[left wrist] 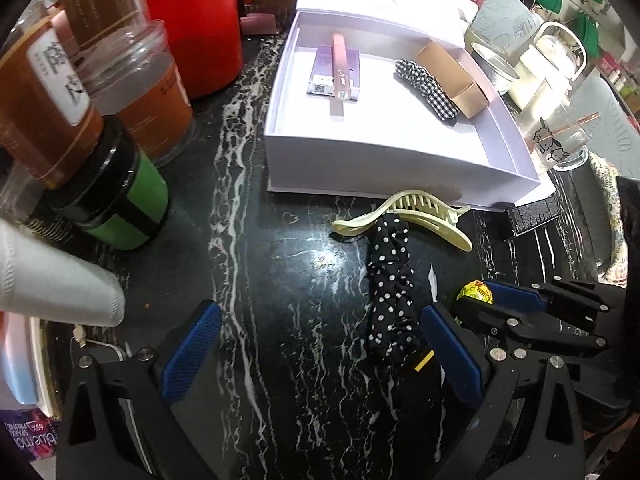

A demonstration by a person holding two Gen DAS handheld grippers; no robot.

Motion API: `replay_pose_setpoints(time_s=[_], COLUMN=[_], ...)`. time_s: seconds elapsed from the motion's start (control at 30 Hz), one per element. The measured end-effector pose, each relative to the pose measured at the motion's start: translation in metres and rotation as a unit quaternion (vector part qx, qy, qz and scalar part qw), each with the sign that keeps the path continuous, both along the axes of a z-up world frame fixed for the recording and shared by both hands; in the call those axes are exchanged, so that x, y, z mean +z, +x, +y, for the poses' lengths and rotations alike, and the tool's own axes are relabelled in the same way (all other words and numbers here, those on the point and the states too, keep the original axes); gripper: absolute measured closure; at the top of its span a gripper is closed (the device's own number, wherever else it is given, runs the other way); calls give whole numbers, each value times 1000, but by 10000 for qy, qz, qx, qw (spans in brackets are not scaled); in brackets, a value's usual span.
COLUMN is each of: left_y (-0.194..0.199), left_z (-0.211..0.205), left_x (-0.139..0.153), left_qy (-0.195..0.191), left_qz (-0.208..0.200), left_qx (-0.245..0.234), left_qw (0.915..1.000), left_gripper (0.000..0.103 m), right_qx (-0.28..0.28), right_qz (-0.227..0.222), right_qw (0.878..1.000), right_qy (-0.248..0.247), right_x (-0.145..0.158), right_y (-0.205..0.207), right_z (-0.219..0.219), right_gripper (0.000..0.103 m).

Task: Organize rigid objects
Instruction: 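Grasp the lollipop with the right tool while the left tool grasps the polka-dot scrunchie, then carry the lollipop and polka-dot scrunchie over the lavender box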

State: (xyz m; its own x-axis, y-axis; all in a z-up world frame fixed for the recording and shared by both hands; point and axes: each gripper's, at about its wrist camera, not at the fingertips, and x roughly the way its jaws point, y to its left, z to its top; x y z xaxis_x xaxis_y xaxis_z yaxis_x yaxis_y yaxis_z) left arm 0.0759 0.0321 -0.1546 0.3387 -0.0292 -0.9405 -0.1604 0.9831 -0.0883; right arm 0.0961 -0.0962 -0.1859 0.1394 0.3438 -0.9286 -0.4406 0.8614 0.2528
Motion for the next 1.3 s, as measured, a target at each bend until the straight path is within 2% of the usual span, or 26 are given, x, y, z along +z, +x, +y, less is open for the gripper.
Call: replay_pose_setpoints(time_s=[0.03,0.1,0.17,0.23,0.3,0.37,0.47,0.53,0.6,0.8,0.93,1.3], left_y=[2,7,12,16,21,25,27,27,26,17,12,-5], left_z=[-2,-6,-11,-16,-21,-25,-33,-39,-43,-31,-19,-12], left_x=[-2,-4,-8,-14,-20,-26,-26,-25,-25,-25,-25,12], left_qy=[-16,-37,-74,-95,-153,-210,-96,115,188,38,-260,-218], left_qz=[25,29,66,92,197,271,163,123,90,158,270,74], left_qx=[-27,-82,-118,-129,-132,-106,-164,-223,-298,2,197,184], left_qw=[10000,10000,9999,9998,9996,9994,9997,9996,9993,9999,9991,9996], left_gripper=[1,10,11,18,32,39,47,60,87,88,88,88], right_qx=[14,39,1,-68,-132,-215,-307,-296,-240,-14,-36,-157], right_qz=[-49,-81,-59,1,39,65,114,123,116,101,116,65], right_qw=[10000,9999,9999,9999,9997,9994,9989,9986,9986,9987,9989,9998], right_qy=[-51,-74,-97,-133,-191,-255,-347,-421,-461,-508,-457,-129], right_x=[1,2,4,5,6,7,9,11,14,19,21,39], right_y=[0,0,2,4,6,7,11,13,14,18,18,-3], right_z=[0,-1,-5,-13,-20,-29,-38,-43,-46,-48,-50,-41], right_gripper=[76,76,76,76,76,76,76,76,76,76,76,76])
